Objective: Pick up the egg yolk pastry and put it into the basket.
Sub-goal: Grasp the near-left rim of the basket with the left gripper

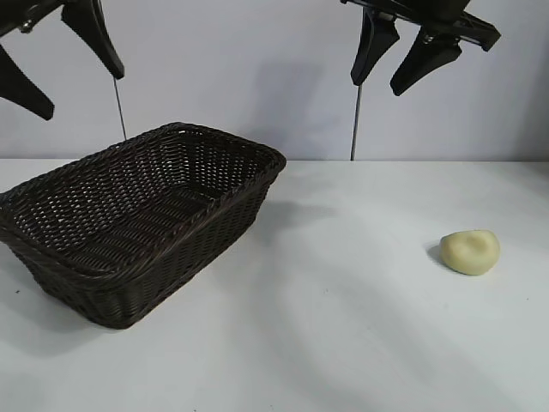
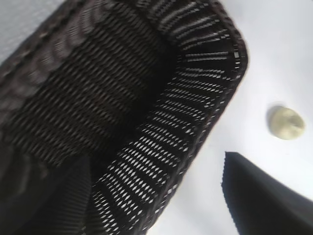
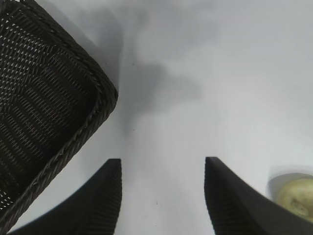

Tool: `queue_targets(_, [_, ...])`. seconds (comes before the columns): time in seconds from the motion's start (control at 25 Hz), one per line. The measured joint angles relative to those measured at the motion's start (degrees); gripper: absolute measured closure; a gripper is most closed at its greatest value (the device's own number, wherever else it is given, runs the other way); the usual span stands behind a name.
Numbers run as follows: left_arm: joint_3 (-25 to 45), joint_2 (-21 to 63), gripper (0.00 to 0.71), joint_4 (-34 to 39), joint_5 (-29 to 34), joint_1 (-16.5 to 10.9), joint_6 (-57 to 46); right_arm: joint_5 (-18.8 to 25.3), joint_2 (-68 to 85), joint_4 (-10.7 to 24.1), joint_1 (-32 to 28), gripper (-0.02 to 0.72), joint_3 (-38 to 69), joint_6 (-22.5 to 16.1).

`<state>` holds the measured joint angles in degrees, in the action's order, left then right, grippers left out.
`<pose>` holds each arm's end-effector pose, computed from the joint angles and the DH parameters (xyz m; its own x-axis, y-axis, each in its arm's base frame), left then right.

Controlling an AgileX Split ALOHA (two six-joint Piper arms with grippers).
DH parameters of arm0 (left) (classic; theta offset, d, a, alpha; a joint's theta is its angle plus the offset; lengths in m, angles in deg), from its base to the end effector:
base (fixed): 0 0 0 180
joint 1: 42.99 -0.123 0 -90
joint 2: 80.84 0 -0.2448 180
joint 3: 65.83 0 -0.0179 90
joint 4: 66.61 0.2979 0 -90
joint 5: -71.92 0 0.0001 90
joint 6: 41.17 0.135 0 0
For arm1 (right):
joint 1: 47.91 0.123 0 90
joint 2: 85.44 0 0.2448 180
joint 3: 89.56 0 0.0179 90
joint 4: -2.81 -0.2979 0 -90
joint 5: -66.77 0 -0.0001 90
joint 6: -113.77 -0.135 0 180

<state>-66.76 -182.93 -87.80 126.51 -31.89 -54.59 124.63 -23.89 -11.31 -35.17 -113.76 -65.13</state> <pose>0.3886 -0.1168 0.2064 -0.9280 -0.2461 -0.2798 -0.1075 0.8958 -0.4313 0.4604 0.1327 0.2181 -0.8856 -0.0863 -0.4563 -0.2133 0.9484 0.2346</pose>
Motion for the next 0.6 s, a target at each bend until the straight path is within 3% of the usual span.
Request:
queue_targets(0.32, [8.5,6.6,0.168,6.2,0.5,0.0,-11.1,0.0,0.0,0.0,0.0,0.323,0.0,0.0])
queue_targets(0.6, [16.2,7.5,0.168,6.6,-4.8,0.0,-18.7,0.0,0.0,0.0,0.0,0.323,0.0,0.0])
